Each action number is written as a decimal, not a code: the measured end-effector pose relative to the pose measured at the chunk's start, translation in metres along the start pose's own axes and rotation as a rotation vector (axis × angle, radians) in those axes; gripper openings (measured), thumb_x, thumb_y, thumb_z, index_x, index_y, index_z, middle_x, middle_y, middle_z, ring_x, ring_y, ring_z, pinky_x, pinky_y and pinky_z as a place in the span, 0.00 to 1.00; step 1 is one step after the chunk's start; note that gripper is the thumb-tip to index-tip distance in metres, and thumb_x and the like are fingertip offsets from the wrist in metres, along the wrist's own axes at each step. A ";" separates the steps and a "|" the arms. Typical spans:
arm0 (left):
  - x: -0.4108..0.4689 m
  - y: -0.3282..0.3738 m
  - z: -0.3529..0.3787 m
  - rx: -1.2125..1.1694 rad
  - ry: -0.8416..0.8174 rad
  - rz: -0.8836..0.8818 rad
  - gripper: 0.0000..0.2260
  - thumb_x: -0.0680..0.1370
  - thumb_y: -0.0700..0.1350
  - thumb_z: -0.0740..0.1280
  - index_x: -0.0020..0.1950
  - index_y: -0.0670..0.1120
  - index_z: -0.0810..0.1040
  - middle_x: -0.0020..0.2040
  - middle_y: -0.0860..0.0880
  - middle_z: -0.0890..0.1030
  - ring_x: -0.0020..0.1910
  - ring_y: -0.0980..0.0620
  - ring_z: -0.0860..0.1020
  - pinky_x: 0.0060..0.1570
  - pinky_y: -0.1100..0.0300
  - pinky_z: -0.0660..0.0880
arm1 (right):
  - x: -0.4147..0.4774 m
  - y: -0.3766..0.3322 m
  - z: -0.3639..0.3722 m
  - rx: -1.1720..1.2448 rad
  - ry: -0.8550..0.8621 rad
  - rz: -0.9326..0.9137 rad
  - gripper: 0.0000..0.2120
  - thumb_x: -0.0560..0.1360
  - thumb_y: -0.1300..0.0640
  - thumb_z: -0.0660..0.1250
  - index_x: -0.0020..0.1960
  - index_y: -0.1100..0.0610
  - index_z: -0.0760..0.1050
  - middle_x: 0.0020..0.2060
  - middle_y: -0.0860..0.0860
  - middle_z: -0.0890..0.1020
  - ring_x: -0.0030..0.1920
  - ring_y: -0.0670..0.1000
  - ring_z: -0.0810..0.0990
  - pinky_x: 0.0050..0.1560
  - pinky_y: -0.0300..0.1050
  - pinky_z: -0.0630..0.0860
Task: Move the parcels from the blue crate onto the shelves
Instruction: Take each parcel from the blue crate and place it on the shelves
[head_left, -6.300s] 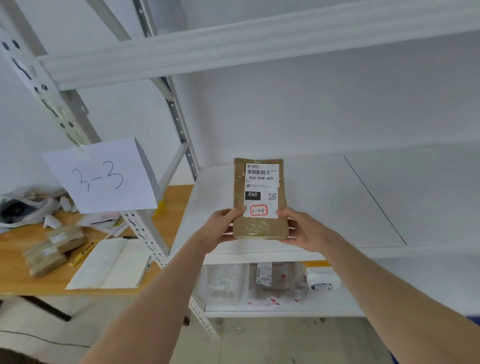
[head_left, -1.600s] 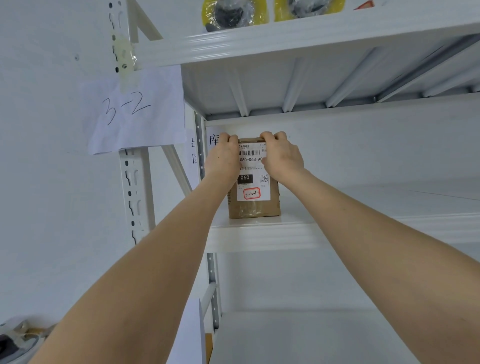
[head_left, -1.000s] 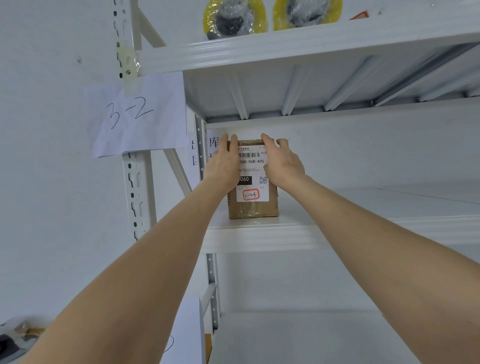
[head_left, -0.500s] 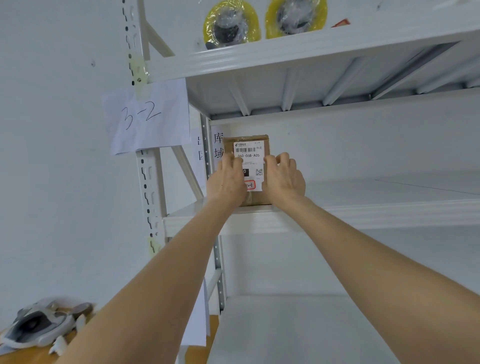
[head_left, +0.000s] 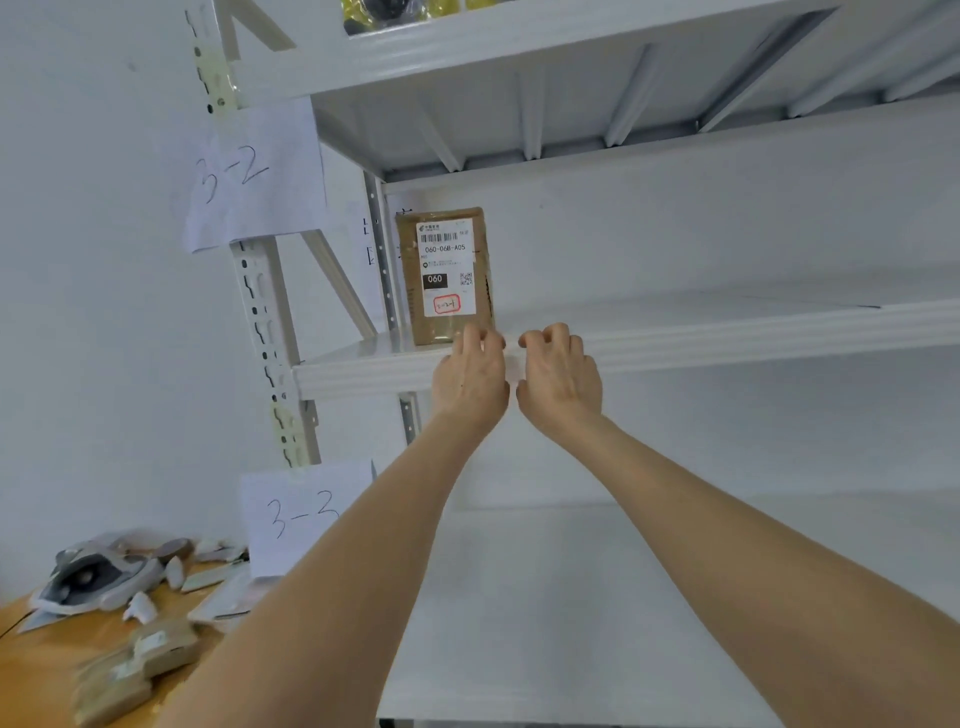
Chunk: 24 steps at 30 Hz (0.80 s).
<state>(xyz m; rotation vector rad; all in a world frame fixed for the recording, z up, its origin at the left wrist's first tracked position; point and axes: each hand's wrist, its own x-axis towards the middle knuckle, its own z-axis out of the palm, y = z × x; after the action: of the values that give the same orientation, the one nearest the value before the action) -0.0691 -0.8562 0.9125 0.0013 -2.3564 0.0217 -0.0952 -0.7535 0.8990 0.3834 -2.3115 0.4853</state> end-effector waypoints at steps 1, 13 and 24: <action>-0.006 0.007 0.005 -0.007 -0.019 0.009 0.19 0.76 0.39 0.62 0.67 0.44 0.66 0.65 0.46 0.67 0.61 0.47 0.70 0.45 0.57 0.71 | -0.008 0.008 0.001 -0.014 -0.011 0.017 0.22 0.74 0.60 0.65 0.67 0.54 0.66 0.63 0.53 0.67 0.61 0.55 0.69 0.54 0.46 0.70; -0.081 0.110 0.102 -0.147 -0.321 0.275 0.20 0.78 0.40 0.61 0.69 0.45 0.65 0.66 0.47 0.65 0.61 0.50 0.70 0.47 0.60 0.71 | -0.134 0.119 0.023 -0.206 -0.201 0.304 0.24 0.75 0.61 0.64 0.69 0.55 0.65 0.63 0.54 0.67 0.61 0.54 0.69 0.54 0.45 0.69; -0.200 0.245 0.165 -0.250 -0.588 0.580 0.21 0.78 0.41 0.61 0.70 0.44 0.63 0.66 0.45 0.64 0.63 0.49 0.68 0.50 0.58 0.72 | -0.290 0.232 0.009 -0.357 -0.406 0.671 0.22 0.75 0.60 0.64 0.68 0.53 0.64 0.64 0.54 0.66 0.62 0.54 0.67 0.58 0.46 0.68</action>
<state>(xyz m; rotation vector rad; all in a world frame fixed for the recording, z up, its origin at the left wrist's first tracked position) -0.0461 -0.6146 0.6510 -0.9063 -2.8369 0.0100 0.0050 -0.5146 0.6325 -0.5346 -2.8346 0.3090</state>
